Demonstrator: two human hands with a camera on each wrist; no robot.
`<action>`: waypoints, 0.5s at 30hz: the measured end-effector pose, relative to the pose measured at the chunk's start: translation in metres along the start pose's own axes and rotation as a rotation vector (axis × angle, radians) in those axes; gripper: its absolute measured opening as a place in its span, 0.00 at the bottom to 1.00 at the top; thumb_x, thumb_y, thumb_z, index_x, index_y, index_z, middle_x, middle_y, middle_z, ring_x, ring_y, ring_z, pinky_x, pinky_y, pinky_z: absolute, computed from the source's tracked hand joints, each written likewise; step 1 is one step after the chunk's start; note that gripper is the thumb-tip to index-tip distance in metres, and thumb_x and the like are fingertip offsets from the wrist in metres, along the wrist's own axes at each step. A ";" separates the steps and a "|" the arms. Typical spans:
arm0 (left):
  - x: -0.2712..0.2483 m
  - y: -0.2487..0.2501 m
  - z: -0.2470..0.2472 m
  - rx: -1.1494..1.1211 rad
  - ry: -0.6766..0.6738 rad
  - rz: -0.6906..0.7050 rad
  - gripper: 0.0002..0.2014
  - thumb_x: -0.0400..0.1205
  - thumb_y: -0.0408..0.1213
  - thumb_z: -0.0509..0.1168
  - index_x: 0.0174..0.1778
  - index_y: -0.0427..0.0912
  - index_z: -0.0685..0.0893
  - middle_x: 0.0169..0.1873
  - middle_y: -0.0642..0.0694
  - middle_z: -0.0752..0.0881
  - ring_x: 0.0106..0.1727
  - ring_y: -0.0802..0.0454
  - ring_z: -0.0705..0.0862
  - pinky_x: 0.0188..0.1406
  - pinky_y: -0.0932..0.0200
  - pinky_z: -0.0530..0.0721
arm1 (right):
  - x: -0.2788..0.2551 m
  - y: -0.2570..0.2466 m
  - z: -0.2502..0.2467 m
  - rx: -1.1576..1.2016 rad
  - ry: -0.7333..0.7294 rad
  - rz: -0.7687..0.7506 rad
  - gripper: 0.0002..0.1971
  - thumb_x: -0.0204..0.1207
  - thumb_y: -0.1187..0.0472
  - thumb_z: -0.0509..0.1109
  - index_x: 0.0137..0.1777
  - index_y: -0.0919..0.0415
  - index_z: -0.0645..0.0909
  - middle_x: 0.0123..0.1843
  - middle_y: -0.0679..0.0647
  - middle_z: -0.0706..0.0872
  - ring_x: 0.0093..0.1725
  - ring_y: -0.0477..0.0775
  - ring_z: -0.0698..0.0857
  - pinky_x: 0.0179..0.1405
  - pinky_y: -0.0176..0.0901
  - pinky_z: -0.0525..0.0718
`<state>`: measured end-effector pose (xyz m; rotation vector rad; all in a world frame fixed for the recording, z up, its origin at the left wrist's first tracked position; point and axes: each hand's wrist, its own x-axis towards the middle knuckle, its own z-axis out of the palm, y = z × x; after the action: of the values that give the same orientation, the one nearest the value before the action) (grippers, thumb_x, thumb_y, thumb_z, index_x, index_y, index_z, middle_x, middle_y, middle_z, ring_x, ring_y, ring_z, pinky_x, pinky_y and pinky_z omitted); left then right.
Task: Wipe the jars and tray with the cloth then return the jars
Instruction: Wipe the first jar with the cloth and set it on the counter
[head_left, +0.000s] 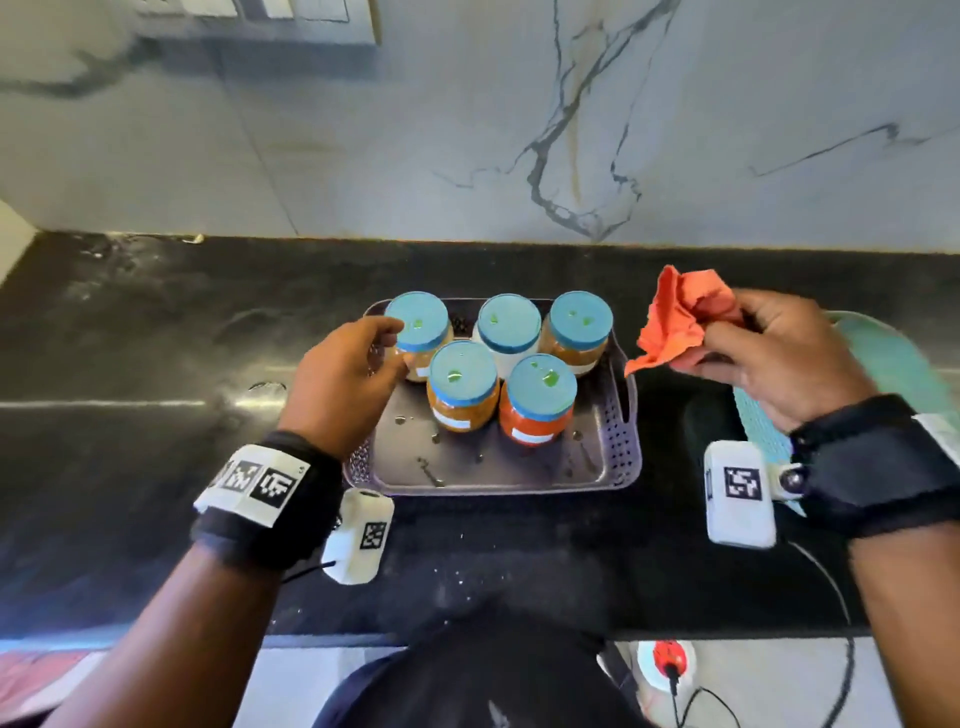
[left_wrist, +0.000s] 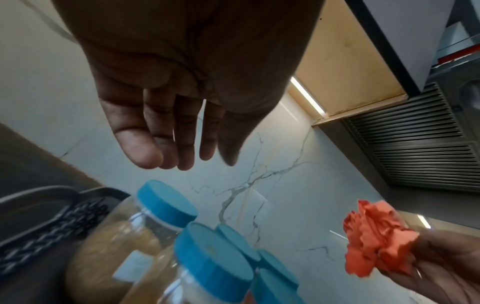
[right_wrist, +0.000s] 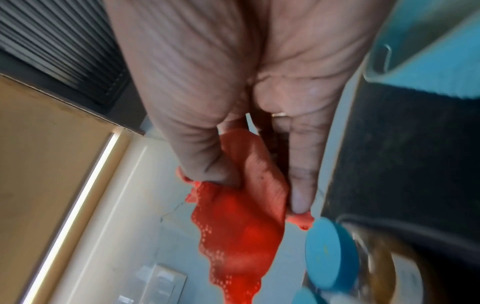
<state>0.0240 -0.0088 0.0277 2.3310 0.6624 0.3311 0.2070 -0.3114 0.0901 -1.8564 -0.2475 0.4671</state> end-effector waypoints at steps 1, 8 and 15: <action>-0.002 -0.005 -0.002 0.014 -0.019 -0.007 0.20 0.82 0.43 0.75 0.69 0.42 0.85 0.56 0.45 0.90 0.54 0.45 0.87 0.58 0.48 0.84 | -0.002 0.002 0.015 0.067 0.004 0.005 0.15 0.78 0.82 0.62 0.53 0.68 0.86 0.46 0.69 0.88 0.43 0.60 0.90 0.50 0.51 0.93; -0.006 -0.016 0.015 0.176 -0.167 0.004 0.33 0.73 0.58 0.79 0.68 0.43 0.81 0.55 0.43 0.86 0.59 0.42 0.84 0.53 0.48 0.82 | -0.013 0.009 0.059 0.127 -0.030 -0.012 0.15 0.80 0.81 0.63 0.49 0.63 0.86 0.39 0.56 0.92 0.42 0.53 0.93 0.45 0.43 0.92; -0.004 -0.011 0.039 0.264 -0.302 0.074 0.42 0.72 0.65 0.76 0.79 0.49 0.71 0.74 0.44 0.79 0.73 0.43 0.80 0.63 0.47 0.82 | -0.020 0.005 0.072 0.114 0.020 -0.033 0.12 0.80 0.78 0.66 0.55 0.65 0.87 0.46 0.61 0.93 0.47 0.55 0.94 0.48 0.45 0.92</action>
<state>0.0322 -0.0250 -0.0087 2.5876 0.4958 -0.0830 0.1575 -0.2591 0.0698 -1.7427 -0.2331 0.4309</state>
